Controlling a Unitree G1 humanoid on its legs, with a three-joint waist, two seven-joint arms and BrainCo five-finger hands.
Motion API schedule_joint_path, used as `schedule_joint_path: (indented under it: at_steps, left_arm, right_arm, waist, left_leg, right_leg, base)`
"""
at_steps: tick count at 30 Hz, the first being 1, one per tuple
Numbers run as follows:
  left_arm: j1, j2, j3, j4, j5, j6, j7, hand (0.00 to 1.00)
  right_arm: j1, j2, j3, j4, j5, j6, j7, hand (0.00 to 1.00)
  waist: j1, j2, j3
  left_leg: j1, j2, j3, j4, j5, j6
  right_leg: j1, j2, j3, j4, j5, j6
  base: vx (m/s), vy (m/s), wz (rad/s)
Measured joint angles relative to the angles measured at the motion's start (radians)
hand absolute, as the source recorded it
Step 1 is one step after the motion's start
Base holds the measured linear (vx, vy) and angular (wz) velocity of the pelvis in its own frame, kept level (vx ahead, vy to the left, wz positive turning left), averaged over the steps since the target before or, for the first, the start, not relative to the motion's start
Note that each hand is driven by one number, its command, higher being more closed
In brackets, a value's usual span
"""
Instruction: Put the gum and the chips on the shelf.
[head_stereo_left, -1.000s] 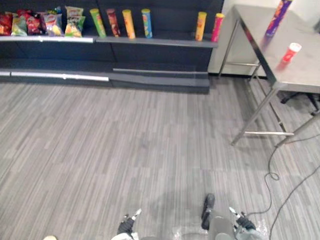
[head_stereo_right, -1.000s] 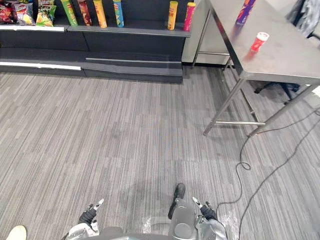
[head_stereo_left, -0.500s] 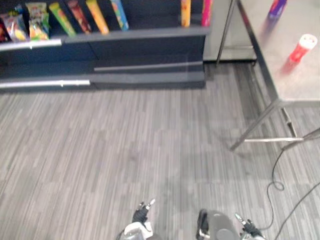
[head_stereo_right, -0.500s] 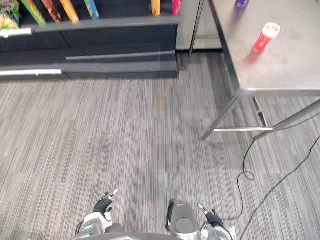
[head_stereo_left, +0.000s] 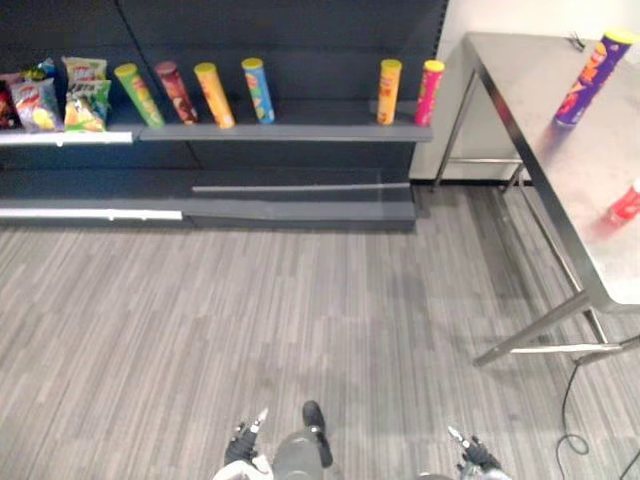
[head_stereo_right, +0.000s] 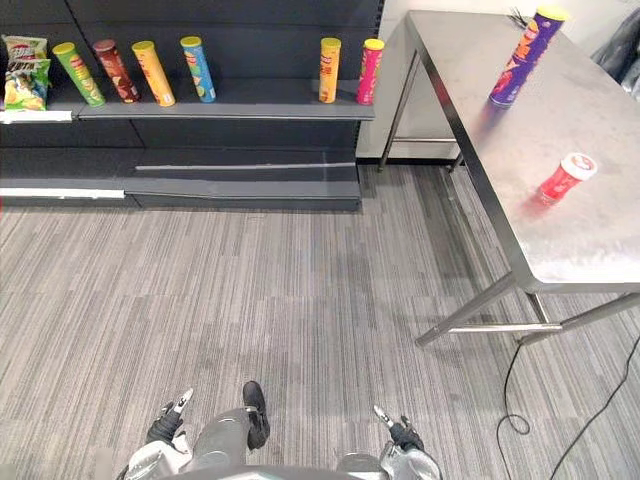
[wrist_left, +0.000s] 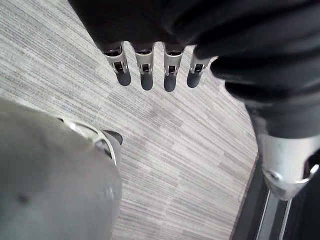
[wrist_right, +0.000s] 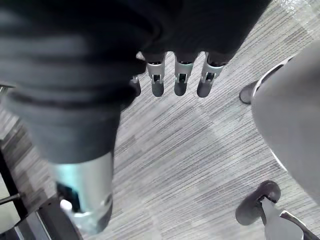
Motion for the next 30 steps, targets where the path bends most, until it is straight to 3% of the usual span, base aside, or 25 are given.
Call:
schedule_joint_path:
  at_steps: [2, 4, 6, 7, 11, 15, 17, 18, 19, 20, 22, 24, 26, 27, 28, 29, 30]
  left_arm:
    - [0.007, 0.013, 0.000, 0.002, 0.000, 0.001, 0.000, 0.00]
    - [0.015, 0.013, -0.001, 0.002, 0.000, 0.004, 0.000, 0.00]
    - [0.055, 0.013, -0.003, 0.000, 0.000, 0.006, 0.000, 0.00]
    - [0.072, 0.017, -0.004, 0.000, 0.000, 0.007, 0.000, 0.00]
    - [0.078, 0.026, -0.005, 0.006, 0.002, 0.007, 0.000, 0.00]
    - [0.084, 0.027, 0.005, 0.008, 0.003, 0.009, -0.001, 0.00]
    - [0.097, 0.027, 0.017, 0.001, 0.003, 0.010, 0.002, 0.00]
    - [0.104, 0.026, 0.018, -0.005, 0.003, 0.010, 0.004, 0.00]
    - [0.107, 0.026, 0.017, -0.009, 0.003, 0.010, 0.007, 0.00]
    - [0.111, 0.027, 0.017, -0.010, 0.003, 0.012, 0.010, 0.00]
    - [0.113, 0.025, 0.014, -0.010, 0.003, 0.013, 0.009, 0.00]
    - [0.110, 0.016, 0.009, -0.011, 0.003, 0.013, 0.008, 0.00]
    - [0.099, 0.007, 0.007, -0.012, 0.003, 0.012, 0.007, 0.00]
    - [0.097, 0.001, 0.008, -0.021, 0.002, 0.010, 0.005, 0.00]
    - [0.092, 0.004, 0.015, -0.026, 0.002, 0.009, 0.007, 0.00]
    - [0.093, -0.009, 0.014, -0.024, 0.003, 0.011, 0.008, 0.00]
    - [0.089, -0.025, 0.004, -0.028, 0.009, 0.006, 0.005, 0.00]
  right_arm:
    - [-0.013, -0.009, 0.006, 0.018, -0.008, 0.002, 0.000, 0.00]
    - [-0.022, -0.016, 0.006, 0.034, -0.008, 0.004, -0.002, 0.00]
    - [-0.029, -0.027, 0.006, 0.034, -0.006, 0.004, -0.003, 0.00]
    - [-0.031, -0.030, 0.005, 0.033, -0.007, 0.004, -0.003, 0.00]
    - [-0.020, -0.021, 0.004, 0.032, -0.008, 0.009, 0.000, 0.00]
    - [-0.002, -0.018, 0.000, 0.032, -0.009, 0.009, 0.003, 0.00]
    - [0.000, -0.021, -0.002, 0.032, -0.010, 0.009, 0.010, 0.00]
    - [0.000, -0.020, -0.003, 0.032, -0.011, 0.007, 0.011, 0.00]
    - [0.000, -0.020, -0.004, 0.031, -0.011, 0.007, 0.013, 0.00]
    - [0.001, -0.026, -0.005, 0.024, -0.011, 0.005, 0.015, 0.00]
    - [0.004, -0.029, -0.005, 0.013, -0.010, 0.003, 0.016, 0.00]
    - [0.016, -0.031, -0.006, -0.015, -0.010, 0.001, 0.017, 0.00]
    - [0.025, -0.037, -0.005, -0.019, -0.011, 0.001, 0.016, 0.00]
    - [0.039, -0.037, -0.005, -0.016, -0.014, 0.001, 0.015, 0.00]
    - [0.054, -0.035, -0.017, -0.005, -0.011, 0.007, 0.015, 0.00]
    - [0.052, -0.050, -0.018, -0.003, -0.014, 0.009, 0.013, 0.00]
    - [0.035, -0.057, -0.018, -0.002, -0.018, 0.008, 0.010, 0.00]
  waist:
    - [-0.005, -0.002, 0.002]
    - [0.000, 0.008, 0.003]
    - [0.004, 0.023, 0.001]
    - [0.007, 0.030, -0.007]
    - [0.013, 0.013, -0.020]
    - [0.030, -0.001, -0.031]
    - [0.029, -0.002, -0.039]
    - [0.026, 0.003, -0.039]
    - [0.023, 0.002, -0.039]
    - [0.010, 0.001, -0.038]
    - [-0.004, 0.006, -0.035]
    - [-0.024, 0.007, -0.034]
    - [-0.024, 0.005, -0.033]
    - [-0.024, -0.010, -0.031]
    - [-0.023, -0.013, -0.025]
    - [-0.019, 0.009, -0.022]
    - [-0.023, 0.028, -0.014]
  left_leg:
    - [0.004, 0.000, 0.008, 0.011, -0.014, 0.002]
    - [-0.037, 0.013, -0.005, 0.114, -0.078, 0.012]
    - [-0.082, 0.026, -0.052, 0.266, -0.201, 0.019]
    - [-0.091, 0.029, -0.032, 0.310, -0.260, 0.015]
    - [-0.106, 0.009, -0.024, 0.369, -0.351, 0.029]
    - [-0.015, -0.028, -0.024, 0.360, -0.409, 0.061]
    - [0.068, -0.040, -0.025, 0.292, -0.423, 0.063]
    - [0.089, -0.039, -0.025, 0.273, -0.424, 0.064]
    - [0.125, -0.035, -0.026, 0.242, -0.425, 0.064]
    - [0.214, -0.030, -0.025, 0.164, -0.416, 0.050]
    - [0.279, -0.024, -0.024, 0.110, -0.407, 0.039]
    - [0.366, -0.003, -0.016, 0.056, -0.400, 0.026]
    - [0.399, 0.015, -0.004, 0.048, -0.400, 0.024]
    - [0.430, 0.009, -0.004, 0.036, -0.398, 0.009]
    - [0.470, 0.008, -0.011, 0.015, -0.404, -0.049]
    - [0.480, 0.036, -0.001, -0.004, -0.402, -0.062]
    - [0.491, 0.030, -0.005, -0.080, -0.386, -0.079]
  right_leg:
    - [-0.001, -0.007, 0.019, -0.002, -0.013, -0.009]
    - [-0.016, -0.008, 0.051, 0.003, -0.025, -0.006]
    - [-0.029, -0.019, 0.109, 0.010, -0.040, -0.002]
    - [-0.035, -0.032, 0.114, 0.025, -0.052, -0.021]
    - [-0.121, -0.069, 0.099, 0.221, -0.033, -0.005]
    - [-0.177, -0.106, 0.100, 0.474, 0.071, 0.000]
    - [-0.244, -0.124, 0.089, 0.649, 0.235, 0.026]
    - [-0.265, -0.123, 0.082, 0.699, 0.235, 0.031]
    - [-0.305, -0.117, 0.058, 0.787, 0.206, 0.013]
    - [-0.387, -0.098, -0.020, 0.928, 0.125, -0.014]
    - [-0.428, -0.083, -0.078, 0.957, 0.085, -0.028]
    - [-0.498, -0.055, -0.171, 0.877, 0.044, -0.078]
    - [-0.543, -0.038, -0.229, 0.664, 0.042, -0.083]
    - [-0.536, -0.035, -0.252, 0.425, 0.113, -0.070]
    - [-0.500, -0.013, -0.277, 0.261, 0.248, -0.172]
    - [-0.480, 0.019, -0.295, 0.226, 0.261, -0.170]
    - [-0.474, 0.048, -0.292, 0.207, 0.261, -0.174]
  base:
    - [0.02, 0.023, -0.32]
    - [0.06, 0.082, -0.49]
    - [0.19, 0.218, -0.76]
    - [0.22, 0.206, -0.56]
    - [0.27, 0.196, -0.02]
    - [0.32, 0.140, 0.17]
    - [0.40, 0.069, 0.08]
    - [0.34, 0.025, -0.04]
    - [0.34, -0.040, -0.04]
    - [0.35, -0.056, -0.01]
    - [0.36, -0.089, 0.05]
    - [0.39, -0.153, 0.09]
    - [0.41, -0.210, 0.17]
    - [0.46, -0.257, 0.33]
    - [0.47, -0.236, 0.19]
    - [0.50, -0.194, -0.11]
    - [0.31, -0.100, -0.30]
